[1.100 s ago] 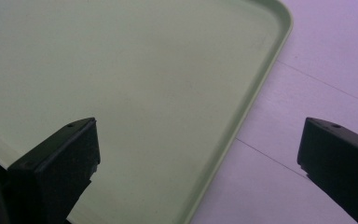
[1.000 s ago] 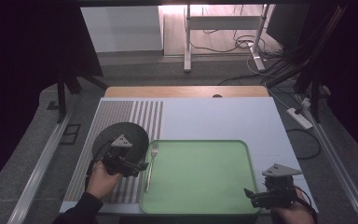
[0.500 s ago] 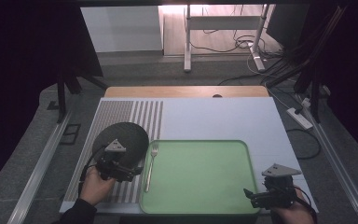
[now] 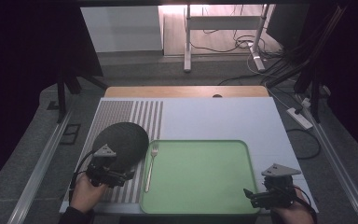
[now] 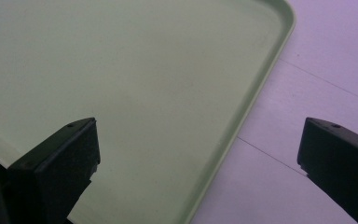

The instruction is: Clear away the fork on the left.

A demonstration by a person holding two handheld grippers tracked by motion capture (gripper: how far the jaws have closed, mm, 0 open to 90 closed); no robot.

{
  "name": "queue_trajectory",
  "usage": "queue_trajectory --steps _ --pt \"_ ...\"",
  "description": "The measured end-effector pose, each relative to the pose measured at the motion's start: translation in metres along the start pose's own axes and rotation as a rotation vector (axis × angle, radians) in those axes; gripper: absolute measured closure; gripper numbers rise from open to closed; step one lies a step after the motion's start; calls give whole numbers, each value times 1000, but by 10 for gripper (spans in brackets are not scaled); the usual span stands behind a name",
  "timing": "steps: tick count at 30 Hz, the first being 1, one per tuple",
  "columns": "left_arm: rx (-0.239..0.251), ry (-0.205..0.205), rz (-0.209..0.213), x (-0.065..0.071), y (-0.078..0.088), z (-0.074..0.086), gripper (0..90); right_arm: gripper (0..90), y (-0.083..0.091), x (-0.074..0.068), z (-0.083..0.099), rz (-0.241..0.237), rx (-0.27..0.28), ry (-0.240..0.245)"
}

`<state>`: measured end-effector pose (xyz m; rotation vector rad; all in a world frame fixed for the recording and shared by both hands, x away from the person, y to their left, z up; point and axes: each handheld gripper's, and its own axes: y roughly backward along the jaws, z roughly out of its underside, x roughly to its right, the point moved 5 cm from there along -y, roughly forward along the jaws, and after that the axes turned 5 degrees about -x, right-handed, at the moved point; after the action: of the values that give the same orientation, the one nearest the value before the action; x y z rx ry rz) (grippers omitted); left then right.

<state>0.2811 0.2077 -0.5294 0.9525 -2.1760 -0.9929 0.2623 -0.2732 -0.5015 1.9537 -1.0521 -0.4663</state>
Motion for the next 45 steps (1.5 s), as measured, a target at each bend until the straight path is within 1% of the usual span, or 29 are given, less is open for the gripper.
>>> queue_trajectory --steps 6,10,11,13,17,26,35,45 --pt "-9 25 5 -1 5 12 0 0 0 0 0 1 -2 -2" --pt "-16 35 8 -1 8 18 0 0 0 0 0 1 -3 -3" --pt "-14 38 8 -1 9 20 0 0 0 0 0 2 -3 -3" --pt "9 45 9 0 13 21 0 0 0 0 0 3 -2 -4" --pt "22 52 6 0 17 23 0 0 0 0 0 4 -3 -4" --pt "45 51 -24 0 27 31 0 0 0 0 0 6 -4 -2" --pt "47 49 -52 2 35 38 0 0 0 0 0 9 -9 -2" --pt "57 61 -75 0 41 45 0 0 0 0 1 10 -9 -4"
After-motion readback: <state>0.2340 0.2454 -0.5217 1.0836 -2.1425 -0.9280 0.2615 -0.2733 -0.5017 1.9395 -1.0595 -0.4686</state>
